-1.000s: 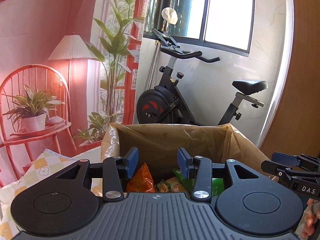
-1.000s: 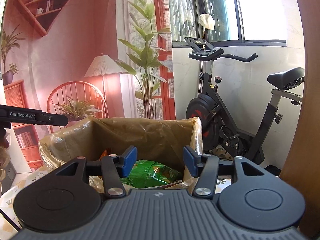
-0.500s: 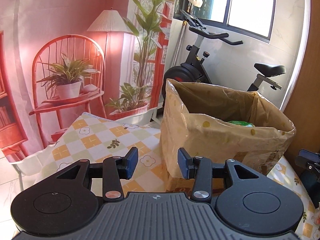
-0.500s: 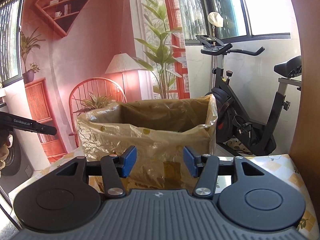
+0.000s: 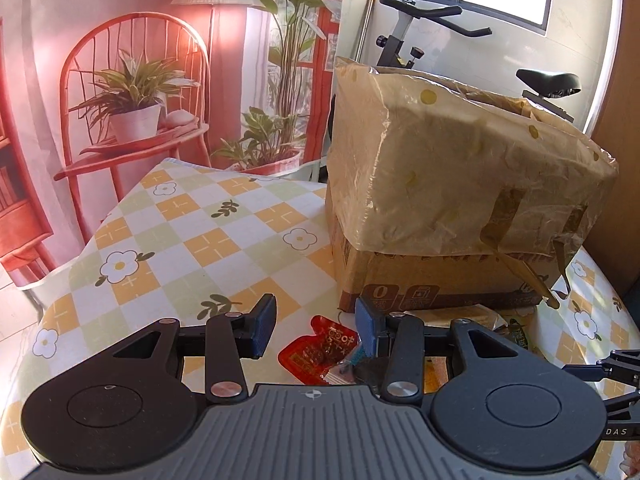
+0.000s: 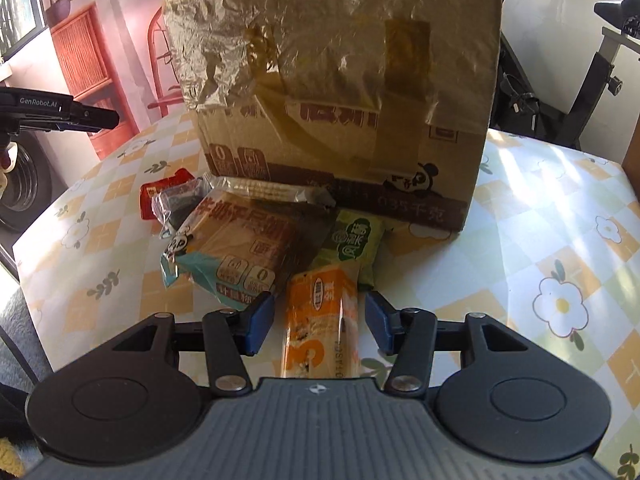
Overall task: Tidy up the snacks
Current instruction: 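Grasp the black round snack with the left tool while the right tool grasps the orange bread packet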
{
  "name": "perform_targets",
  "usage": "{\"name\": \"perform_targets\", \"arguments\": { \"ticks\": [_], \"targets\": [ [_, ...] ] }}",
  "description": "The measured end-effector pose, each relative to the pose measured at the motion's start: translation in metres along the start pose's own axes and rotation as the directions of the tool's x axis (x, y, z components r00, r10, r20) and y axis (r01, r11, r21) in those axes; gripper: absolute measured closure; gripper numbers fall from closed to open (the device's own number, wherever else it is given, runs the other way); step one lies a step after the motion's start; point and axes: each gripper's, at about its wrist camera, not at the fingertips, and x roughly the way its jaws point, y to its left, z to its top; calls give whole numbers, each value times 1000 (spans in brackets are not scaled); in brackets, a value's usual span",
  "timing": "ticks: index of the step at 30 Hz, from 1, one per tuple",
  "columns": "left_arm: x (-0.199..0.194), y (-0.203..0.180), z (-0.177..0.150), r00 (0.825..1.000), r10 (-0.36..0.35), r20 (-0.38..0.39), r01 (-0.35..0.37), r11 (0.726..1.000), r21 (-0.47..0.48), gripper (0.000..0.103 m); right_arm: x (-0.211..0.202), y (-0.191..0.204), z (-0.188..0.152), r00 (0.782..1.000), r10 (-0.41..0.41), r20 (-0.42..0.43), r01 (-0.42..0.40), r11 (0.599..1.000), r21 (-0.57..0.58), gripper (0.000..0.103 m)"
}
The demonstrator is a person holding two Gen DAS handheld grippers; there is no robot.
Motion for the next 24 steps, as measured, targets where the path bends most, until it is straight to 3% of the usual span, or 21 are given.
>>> {"name": "perform_targets", "arguments": {
  "ticks": [3,5,14,24],
  "targets": [
    [6,-2,-5,1000,1,-18,-1,1000,18,57,10,4,-10,999,-22,-45,22,1000,-6,51],
    [11,-2,-9,999,0,-33,0,1000,16,57,14,5,-14,998,-39,-56,38,999,-18,58],
    [27,-19,-40,990,-66,-121,80,990,112,57,5,-1,-10,998,-62,2,62,998,6,60],
    [61,-43,-37,986,-96,-139,128,961,246,54,-7,-9,-9,992,-117,43,115,992,46,60]
  ]
}}
